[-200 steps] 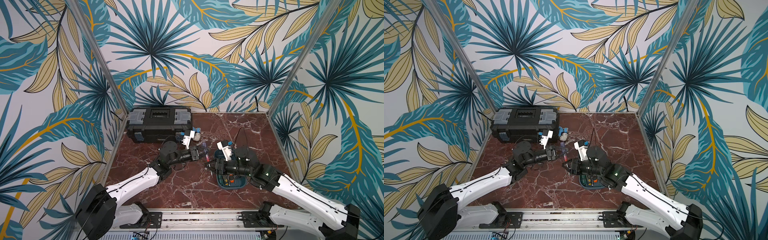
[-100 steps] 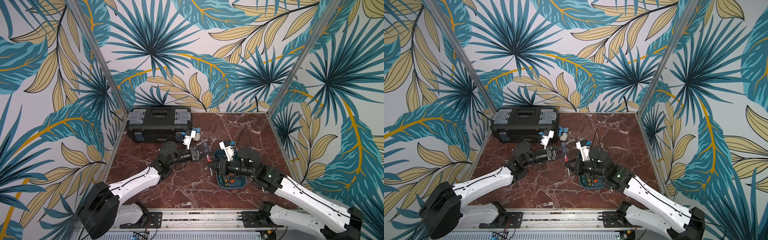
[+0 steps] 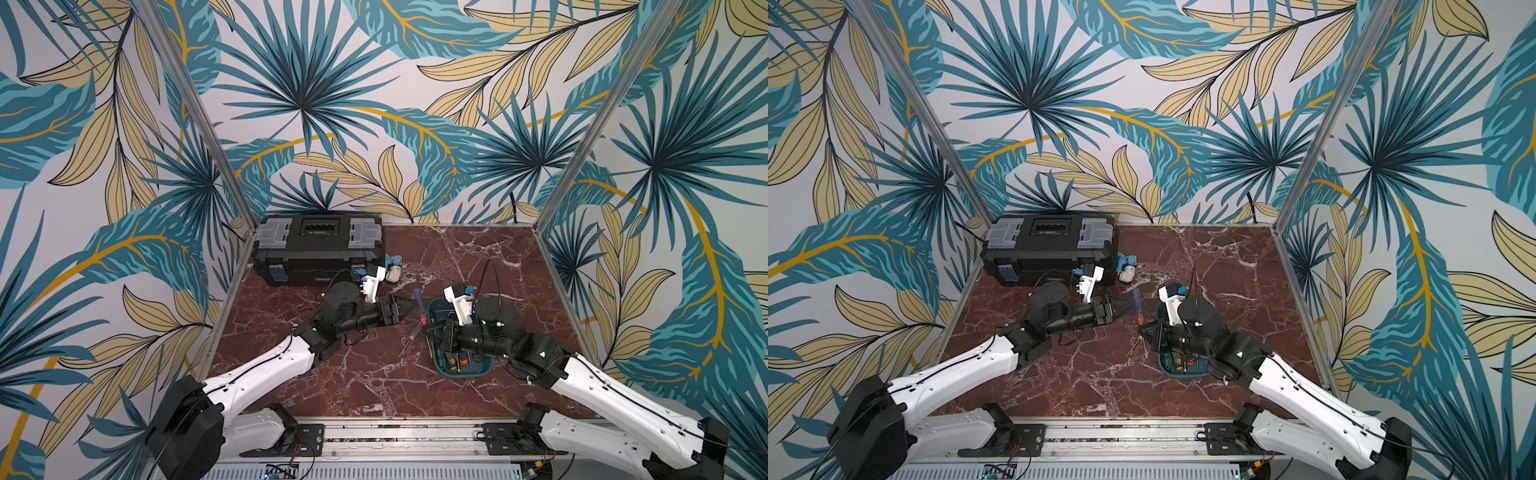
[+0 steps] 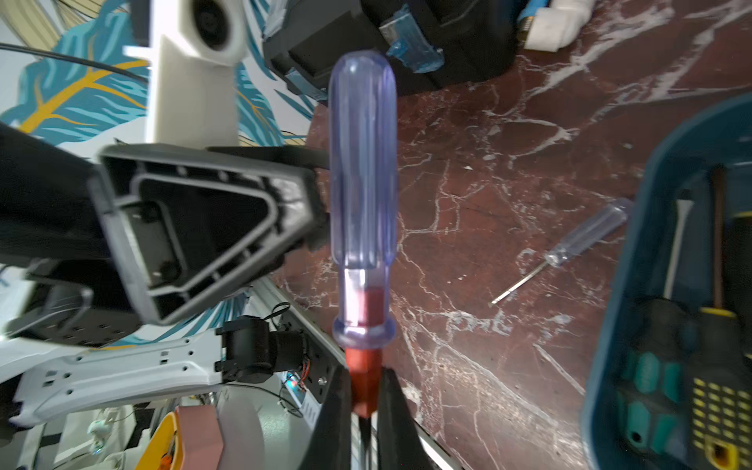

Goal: Put the screwdriver on the desktop into the storage box
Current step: Place the screwdriver in the storage box.

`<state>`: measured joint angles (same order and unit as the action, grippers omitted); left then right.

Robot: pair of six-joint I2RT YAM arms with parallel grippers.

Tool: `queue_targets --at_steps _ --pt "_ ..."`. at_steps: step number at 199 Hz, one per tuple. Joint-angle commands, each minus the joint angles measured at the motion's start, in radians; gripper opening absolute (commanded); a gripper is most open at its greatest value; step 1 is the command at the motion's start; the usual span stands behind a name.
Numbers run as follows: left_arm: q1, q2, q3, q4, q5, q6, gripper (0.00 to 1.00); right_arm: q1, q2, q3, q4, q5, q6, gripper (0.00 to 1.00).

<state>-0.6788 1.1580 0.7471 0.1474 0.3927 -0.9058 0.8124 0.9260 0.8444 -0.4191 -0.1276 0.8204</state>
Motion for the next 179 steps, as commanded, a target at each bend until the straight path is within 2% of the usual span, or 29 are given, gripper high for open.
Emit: queue_targets --at_steps 1,41,57,64,85,108,140,156,179 --pt "0.006 -0.075 0.093 -0.276 -0.199 0.145 0.81 -0.001 0.012 0.045 -0.173 0.132 -0.043 0.0" --pt "0.007 -0.131 0.107 -0.42 -0.37 0.2 0.82 -0.001 0.069 0.07 -0.358 0.285 -0.026 0.0" --pt "0.005 -0.117 0.12 -0.497 -0.403 0.221 0.77 -0.001 0.102 0.061 -0.384 0.314 -0.01 0.0" --pt "-0.002 -0.101 0.139 -0.536 -0.411 0.237 0.74 -0.033 0.118 0.056 -0.39 0.324 -0.005 0.0" --pt "-0.066 -0.038 0.181 -0.602 -0.462 0.286 0.7 -0.04 0.168 0.044 -0.396 0.347 -0.001 0.0" --pt "-0.116 0.019 0.165 -0.575 -0.457 0.284 0.69 -0.053 0.213 0.035 -0.391 0.361 -0.01 0.0" --pt "-0.134 0.142 0.14 -0.509 -0.43 0.263 0.68 -0.08 0.278 0.019 -0.35 0.336 -0.023 0.0" --pt "-0.151 0.234 0.172 -0.472 -0.392 0.268 0.65 -0.088 0.301 0.019 -0.342 0.33 -0.021 0.0" --pt "-0.187 0.372 0.264 -0.465 -0.396 0.293 0.65 -0.096 0.305 0.015 -0.339 0.328 -0.024 0.0"
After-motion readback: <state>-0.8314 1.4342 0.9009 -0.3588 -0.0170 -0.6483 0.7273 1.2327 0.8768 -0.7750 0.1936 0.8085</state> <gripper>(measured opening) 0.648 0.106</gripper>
